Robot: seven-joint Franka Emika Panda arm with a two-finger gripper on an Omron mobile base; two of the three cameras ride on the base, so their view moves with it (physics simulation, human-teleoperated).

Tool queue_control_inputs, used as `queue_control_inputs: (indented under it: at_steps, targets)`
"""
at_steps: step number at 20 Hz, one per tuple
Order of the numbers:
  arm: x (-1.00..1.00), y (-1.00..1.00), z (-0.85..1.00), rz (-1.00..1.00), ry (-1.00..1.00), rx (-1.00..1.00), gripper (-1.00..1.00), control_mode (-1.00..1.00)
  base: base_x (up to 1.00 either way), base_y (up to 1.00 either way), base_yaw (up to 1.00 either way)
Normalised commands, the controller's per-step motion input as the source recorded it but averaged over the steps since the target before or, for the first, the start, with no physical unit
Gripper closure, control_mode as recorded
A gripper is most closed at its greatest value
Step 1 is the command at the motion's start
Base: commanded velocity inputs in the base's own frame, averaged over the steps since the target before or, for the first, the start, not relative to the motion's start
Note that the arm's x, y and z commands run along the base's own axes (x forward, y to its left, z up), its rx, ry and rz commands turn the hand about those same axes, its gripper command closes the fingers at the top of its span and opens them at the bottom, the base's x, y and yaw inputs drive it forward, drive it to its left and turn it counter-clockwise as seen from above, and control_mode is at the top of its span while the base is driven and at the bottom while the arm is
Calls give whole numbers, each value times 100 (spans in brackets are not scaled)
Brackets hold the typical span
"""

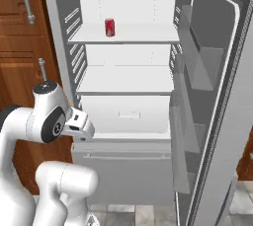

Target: Open the fridge, grab two sodas, and place both sodas inside the bowl with ice on the dining counter.

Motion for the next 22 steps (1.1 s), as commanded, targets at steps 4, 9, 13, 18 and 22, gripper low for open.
queue_control_inputs:
  at_steps: [4,9,13,18,22]
  targets:
    - [0,0,0,0,0,0,-100,100,80,0,0]
    - [0,0,0,0,0,0,-100,100,79,-5,0]
    - [0,0,0,0,0,0,-100,100,67,-25,2]
    - [0,0,0,0,0,0,-100,100,51,-24,5]
    - [8,-5,4,5,-23,1,-100,-100,15,-8,5]
